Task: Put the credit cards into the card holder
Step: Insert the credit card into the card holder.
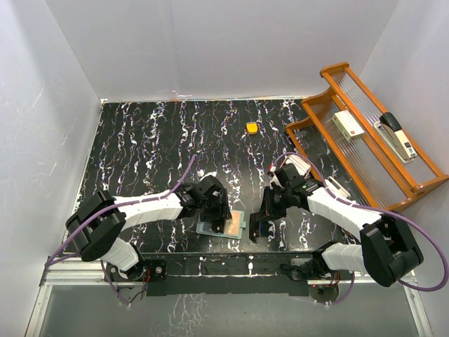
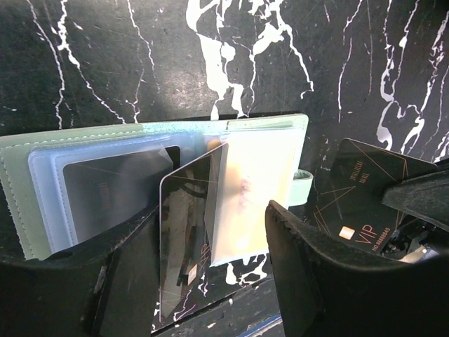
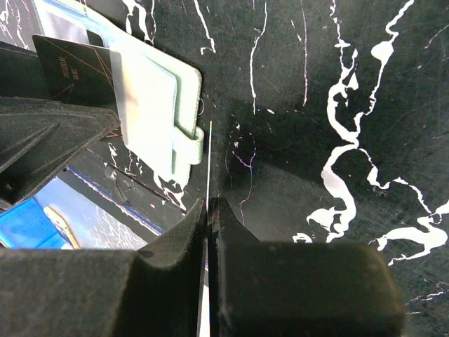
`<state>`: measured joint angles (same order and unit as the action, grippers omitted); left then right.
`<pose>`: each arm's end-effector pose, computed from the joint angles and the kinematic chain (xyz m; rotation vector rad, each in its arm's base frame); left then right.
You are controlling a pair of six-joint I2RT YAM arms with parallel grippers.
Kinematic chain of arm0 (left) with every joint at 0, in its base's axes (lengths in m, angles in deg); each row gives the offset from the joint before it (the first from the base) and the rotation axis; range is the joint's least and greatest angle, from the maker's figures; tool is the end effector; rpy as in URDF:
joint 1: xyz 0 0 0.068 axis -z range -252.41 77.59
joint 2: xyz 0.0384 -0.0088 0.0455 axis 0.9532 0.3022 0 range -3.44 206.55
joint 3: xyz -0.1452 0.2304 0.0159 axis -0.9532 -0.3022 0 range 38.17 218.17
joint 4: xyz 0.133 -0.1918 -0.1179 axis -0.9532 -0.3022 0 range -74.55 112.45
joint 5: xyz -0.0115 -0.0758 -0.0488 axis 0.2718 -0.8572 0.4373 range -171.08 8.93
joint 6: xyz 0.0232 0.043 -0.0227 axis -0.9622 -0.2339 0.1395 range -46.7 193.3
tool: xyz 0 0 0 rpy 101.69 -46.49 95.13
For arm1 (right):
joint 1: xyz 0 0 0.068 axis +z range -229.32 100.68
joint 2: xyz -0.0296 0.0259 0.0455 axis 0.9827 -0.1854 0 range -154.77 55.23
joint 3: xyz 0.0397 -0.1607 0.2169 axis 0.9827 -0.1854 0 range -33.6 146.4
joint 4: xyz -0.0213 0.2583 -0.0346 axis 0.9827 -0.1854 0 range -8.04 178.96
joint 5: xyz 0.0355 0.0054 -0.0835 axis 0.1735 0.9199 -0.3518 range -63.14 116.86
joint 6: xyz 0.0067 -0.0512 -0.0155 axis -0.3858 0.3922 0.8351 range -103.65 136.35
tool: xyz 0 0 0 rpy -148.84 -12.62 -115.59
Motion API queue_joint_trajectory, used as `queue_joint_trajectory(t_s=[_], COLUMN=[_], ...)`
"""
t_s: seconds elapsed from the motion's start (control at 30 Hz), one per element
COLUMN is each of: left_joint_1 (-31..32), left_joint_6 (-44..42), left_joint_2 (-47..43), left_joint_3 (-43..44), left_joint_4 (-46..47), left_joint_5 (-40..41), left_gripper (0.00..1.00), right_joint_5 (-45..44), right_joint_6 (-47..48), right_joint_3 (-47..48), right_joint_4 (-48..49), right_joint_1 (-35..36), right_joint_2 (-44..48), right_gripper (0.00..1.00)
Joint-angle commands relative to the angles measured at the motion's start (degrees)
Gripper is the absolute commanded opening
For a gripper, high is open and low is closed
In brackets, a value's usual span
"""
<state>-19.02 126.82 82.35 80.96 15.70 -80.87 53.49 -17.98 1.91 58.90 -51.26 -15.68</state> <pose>0.1740 -0.2339 0.1699 -0.0048 2.6160 -0.7673 0.1796 0.1138 0.1737 0.0095 2.8816 0.9065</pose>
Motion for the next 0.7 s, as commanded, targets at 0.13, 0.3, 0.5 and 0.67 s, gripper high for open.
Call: queue_joint_trajectory(t_s=[0.13,0.3,0.5,0.67], left_joint_1=[-0.2,-0.2,-0.2,-0.2], left_joint_6=[-2.4,-1.9,-2.6,-2.6], left_joint_2=[-0.5,-0.4,-0.8,-1.5], left_joint_3=[3.4,4.3,6.6,8.6], left_joint_4=[-8.2,-11.3,-15.4,-16.4], left_joint_5=[3.9,6.4,10.1,10.8], left_gripper=[0.6,0.63,0.64,0.65], right_joint_5=[-0.3,-0.1,0.3,0.3], right_joint_6=[0.9,1.2,1.3,1.4], right_joint_3=[2.9,2.6,2.0,1.9], right_joint_4=[0.1,0.1,0.4,0.4], right_joint_1=[0.1,0.2,0.2,0.2], right_joint_2=[1.2,1.6,1.9,2.3], right_gripper=[0.0,0.0,0.0,0.0])
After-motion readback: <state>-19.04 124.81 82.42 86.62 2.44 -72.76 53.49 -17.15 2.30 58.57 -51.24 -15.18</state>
